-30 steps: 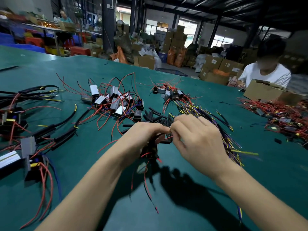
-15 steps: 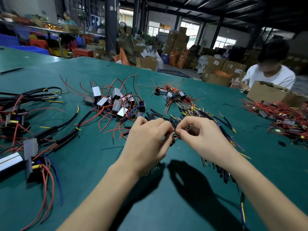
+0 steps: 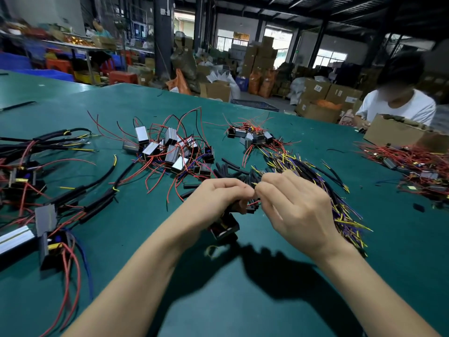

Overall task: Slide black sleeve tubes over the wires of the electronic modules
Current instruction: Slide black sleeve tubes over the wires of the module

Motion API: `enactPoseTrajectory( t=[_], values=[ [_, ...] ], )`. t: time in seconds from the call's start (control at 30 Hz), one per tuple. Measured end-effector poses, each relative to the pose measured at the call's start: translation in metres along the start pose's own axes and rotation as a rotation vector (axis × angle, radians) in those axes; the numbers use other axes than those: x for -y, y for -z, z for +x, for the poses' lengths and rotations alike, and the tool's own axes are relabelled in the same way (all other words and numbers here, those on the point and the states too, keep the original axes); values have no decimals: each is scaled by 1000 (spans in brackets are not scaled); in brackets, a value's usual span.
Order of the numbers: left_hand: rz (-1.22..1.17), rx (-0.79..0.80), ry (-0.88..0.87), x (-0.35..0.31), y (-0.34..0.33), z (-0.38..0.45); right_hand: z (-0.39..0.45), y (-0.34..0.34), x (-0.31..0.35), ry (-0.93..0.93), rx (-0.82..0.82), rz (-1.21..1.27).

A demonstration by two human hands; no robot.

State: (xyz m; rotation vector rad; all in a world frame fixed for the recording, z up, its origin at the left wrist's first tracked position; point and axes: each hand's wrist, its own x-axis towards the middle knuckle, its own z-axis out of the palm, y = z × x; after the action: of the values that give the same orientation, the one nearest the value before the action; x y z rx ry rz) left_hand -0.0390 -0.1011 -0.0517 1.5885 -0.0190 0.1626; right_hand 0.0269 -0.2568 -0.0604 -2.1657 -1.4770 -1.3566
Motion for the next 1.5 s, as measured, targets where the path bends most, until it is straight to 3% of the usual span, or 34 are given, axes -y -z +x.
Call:
enactPoseTrajectory(
  t=[0.07, 0.23, 0.37, 0.5, 0.6, 0.77, 0.87, 0.97, 1.1, 1.17, 1.23, 1.33, 1.5],
  values=[
    [117, -80, -63, 2, -1, 0, 3, 0, 1, -136, 26, 160],
    [846, -330, -538, 10, -9, -5, 12, 8, 0, -429, 167, 505],
    [1077, -367, -718, 11, -8, -6, 19, 15, -1, -564, 245, 644],
    [1221, -419, -813, 12, -11, -4, 19, 17, -2, -634, 296, 632],
    [1217, -412, -791, 11, -12, -5, 17, 19, -2, -571, 288, 560],
    [1218, -368, -711, 9, -12, -7, 13, 19, 5, -369, 284, 223],
    [1229, -260, -686, 7, -10, -7, 13, 21, 1, -449, 286, 359],
    [949, -215, -619, 2, -9, -9, 14, 23, -6, -579, 272, 546],
    [604, -537, -820, -6, -8, -9, 14, 23, -5, -724, 316, 710],
    [506, -620, -797, -6, -6, -8, 14, 23, -6, -785, 322, 772],
    [430, -619, -665, -3, -4, -6, 15, 24, -6, -826, 342, 829],
    [380, -557, -478, 4, -4, -2, 16, 24, -5, -872, 374, 926],
    [525, -267, -438, 7, -2, -1, 17, 23, -4, -942, 375, 1010]
  ],
)
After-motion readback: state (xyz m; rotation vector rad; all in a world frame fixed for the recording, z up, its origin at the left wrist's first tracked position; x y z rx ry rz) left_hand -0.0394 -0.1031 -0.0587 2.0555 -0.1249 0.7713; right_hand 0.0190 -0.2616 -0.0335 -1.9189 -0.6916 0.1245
